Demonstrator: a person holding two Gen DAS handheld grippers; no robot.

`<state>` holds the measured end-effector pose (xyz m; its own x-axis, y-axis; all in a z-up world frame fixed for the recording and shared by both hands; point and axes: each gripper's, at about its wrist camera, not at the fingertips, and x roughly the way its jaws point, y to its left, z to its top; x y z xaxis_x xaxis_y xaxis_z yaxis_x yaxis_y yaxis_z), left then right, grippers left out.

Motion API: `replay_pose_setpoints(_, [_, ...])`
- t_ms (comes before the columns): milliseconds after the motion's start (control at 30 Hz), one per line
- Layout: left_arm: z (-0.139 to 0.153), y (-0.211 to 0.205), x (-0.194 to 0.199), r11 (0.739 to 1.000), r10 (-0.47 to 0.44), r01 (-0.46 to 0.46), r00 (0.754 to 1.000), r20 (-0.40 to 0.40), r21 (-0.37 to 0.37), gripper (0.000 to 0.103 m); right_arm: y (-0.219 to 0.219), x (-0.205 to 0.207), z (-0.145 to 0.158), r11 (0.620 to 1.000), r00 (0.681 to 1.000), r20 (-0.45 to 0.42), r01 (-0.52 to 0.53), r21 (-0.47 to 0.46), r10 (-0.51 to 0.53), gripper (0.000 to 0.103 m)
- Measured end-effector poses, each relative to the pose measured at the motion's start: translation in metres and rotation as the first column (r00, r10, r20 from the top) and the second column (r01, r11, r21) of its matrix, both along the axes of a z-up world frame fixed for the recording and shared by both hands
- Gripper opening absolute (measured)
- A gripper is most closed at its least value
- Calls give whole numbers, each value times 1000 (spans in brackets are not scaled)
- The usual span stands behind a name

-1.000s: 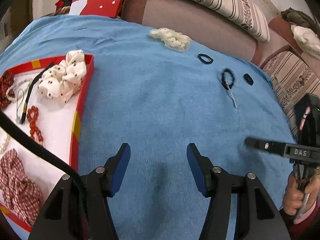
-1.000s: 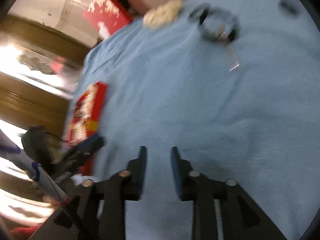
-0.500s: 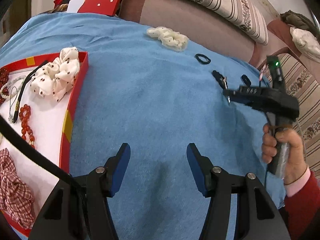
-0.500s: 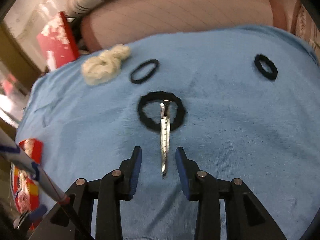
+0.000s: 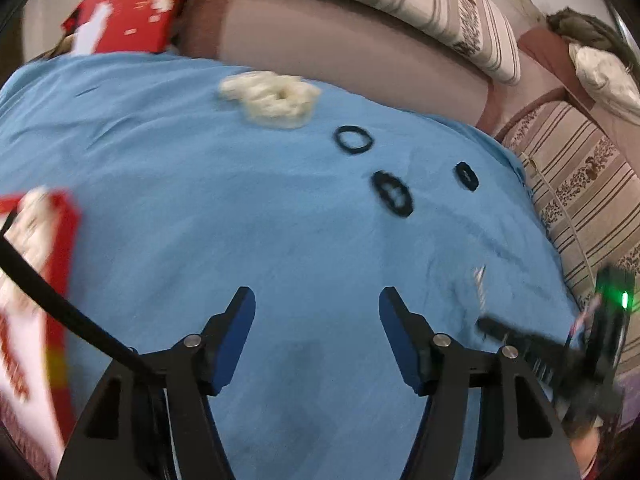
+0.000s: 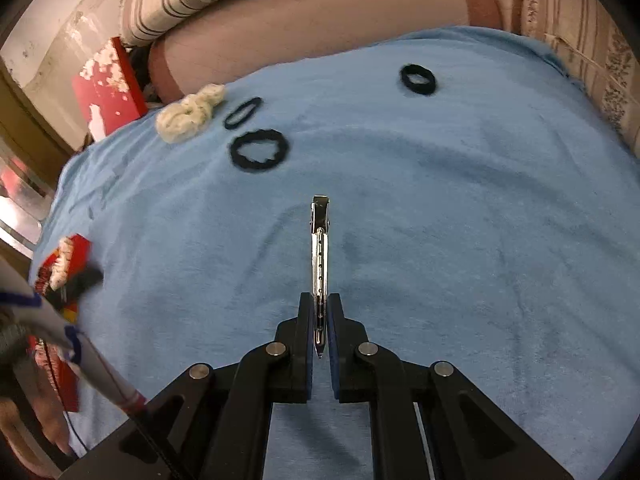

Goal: Organize jewelry
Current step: 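Grasp the thick black coiled hair tie with the left tool, then carry the hair tie and hair clip over the tray with both tools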

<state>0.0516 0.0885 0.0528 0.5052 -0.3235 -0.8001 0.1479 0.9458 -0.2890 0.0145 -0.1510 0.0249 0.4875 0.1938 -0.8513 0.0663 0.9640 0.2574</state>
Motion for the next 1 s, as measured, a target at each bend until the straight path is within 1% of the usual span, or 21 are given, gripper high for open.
replay_pose_setpoints(100, [-7, -30, 37, 1000, -21, 21, 999, -29, -11, 63, -9, 9, -7, 1000, 1000, -14, 11, 20, -11, 7])
replay_pose_setpoints(233, [-31, -64, 86, 998, -21, 14, 993, -120, -58, 63, -21, 16, -8, 998, 1000, -4, 22, 54, -22, 7])
replay_pose_setpoints(267, [-36, -69, 93, 999, -20, 14, 991, -132, -51, 63, -24, 17, -9, 998, 1000, -4, 28, 64, -28, 7])
replay_pose_setpoints(333, [-40, -81, 106, 1000, 1, -1, 993, -115, -1, 63, -29, 20, -10, 996, 999, -6, 38, 82, -38, 7])
replay_pose_setpoints(367, [-41, -88, 111, 1000, -4, 7, 995, -95, 27, 63, -31, 21, -10, 995, 999, -8, 42, 87, -42, 7])
replay_pose_setpoints(433, [-41, -98, 116, 997, -24, 30, 996, -83, 74, 63, -35, 24, -12, 994, 998, -14, 54, 95, -53, 7])
replay_pose_setpoints(467, [-41, -101, 116, 994, -32, 39, 997, -74, 99, 54, -36, 25, -13, 994, 998, -18, 57, 95, -56, 7])
replay_pose_setpoints(500, [-40, -105, 115, 989, -39, 47, 997, -65, 137, 31, -37, 27, -14, 994, 998, -22, 61, 96, -59, 7])
replay_pose_setpoints(533, [-40, -107, 114, 983, -45, 55, 997, -60, 174, 20, -37, 28, -15, 993, 998, -24, 64, 98, -62, 7])
replay_pose_setpoints(567, [-39, -109, 112, 979, -64, 73, 996, -56, 189, 15, -36, 29, -15, 993, 998, -23, 66, 95, -64, 7])
replay_pose_setpoints(600, [-36, -107, 110, 979, -68, 75, 997, -48, 187, 11, -35, 29, -15, 994, 998, -19, 64, 87, -63, 7])
replay_pose_setpoints(700, [-21, -96, 98, 986, -61, 65, 998, -34, 151, 8, -29, 28, -14, 997, 998, -3, 55, 57, -55, 7])
replay_pose_setpoints(900, [16, -64, 42, 982, -74, 65, 996, 42, 176, 8, -21, 24, -11, 998, 999, 25, 30, 61, -31, 7])
replay_pose_setpoints(1000, [33, -37, 6, 983, -67, 54, 995, 72, 174, 8, -12, 19, -8, 999, 999, 44, 7, 52, -9, 7])
